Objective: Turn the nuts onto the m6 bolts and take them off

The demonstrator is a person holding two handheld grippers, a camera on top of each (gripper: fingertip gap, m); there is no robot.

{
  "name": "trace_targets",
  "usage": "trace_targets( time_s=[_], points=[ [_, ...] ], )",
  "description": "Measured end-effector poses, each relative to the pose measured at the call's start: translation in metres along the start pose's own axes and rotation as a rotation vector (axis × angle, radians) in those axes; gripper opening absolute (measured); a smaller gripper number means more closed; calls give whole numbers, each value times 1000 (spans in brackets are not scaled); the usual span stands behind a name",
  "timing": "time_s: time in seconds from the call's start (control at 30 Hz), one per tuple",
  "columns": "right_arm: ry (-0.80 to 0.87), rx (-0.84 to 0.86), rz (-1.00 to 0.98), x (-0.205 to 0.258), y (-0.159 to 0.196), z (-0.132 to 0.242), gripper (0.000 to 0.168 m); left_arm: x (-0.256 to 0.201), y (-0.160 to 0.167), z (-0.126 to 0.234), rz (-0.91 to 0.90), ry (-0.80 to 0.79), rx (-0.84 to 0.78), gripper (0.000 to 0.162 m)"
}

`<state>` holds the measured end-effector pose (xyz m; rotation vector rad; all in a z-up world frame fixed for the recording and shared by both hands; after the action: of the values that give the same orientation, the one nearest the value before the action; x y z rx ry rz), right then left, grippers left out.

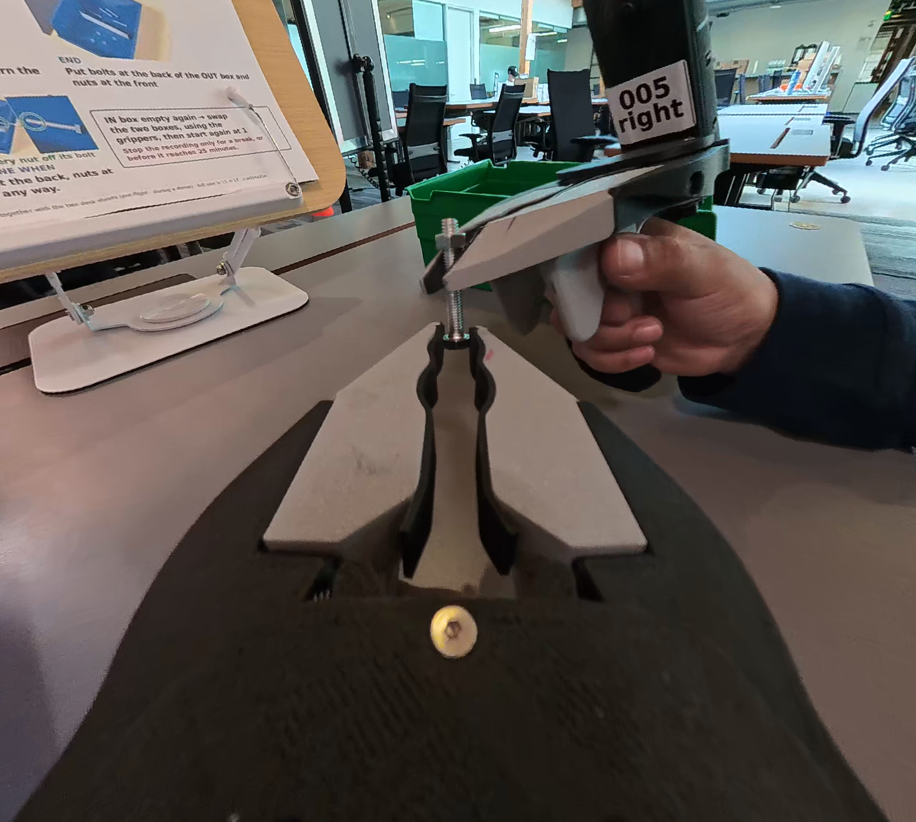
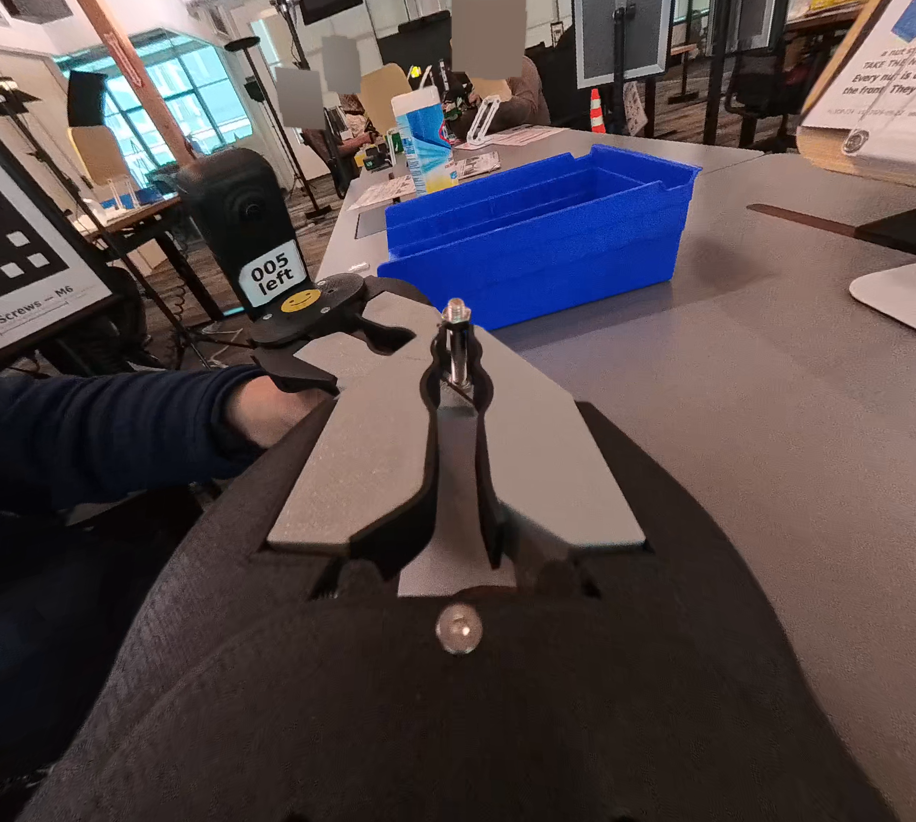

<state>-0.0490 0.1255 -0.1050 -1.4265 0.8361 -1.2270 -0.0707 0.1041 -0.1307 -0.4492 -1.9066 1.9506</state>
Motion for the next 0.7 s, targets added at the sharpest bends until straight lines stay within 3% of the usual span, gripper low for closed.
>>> trace_targets(
  time_s=[0.47, 0.7],
  points=[
    [86, 124, 132, -2, 9, 2, 2, 2, -4, 3, 79, 20, -50, 12],
    [93, 82, 82, -8, 3, 9, 2, 1, -4, 3, 83, 25, -42, 13]
  ],
)
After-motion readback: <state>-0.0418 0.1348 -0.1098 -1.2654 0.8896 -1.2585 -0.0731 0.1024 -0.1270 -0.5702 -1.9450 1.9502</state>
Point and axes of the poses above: each gripper's, where its closed fingertips meet, z back along the fingers, y out of its underside, x = y × z across the jaws, the point moved 3 cm from there along z, back along the fingers, and after that the axes turned 1 degree about y, right-handed, at the moved point
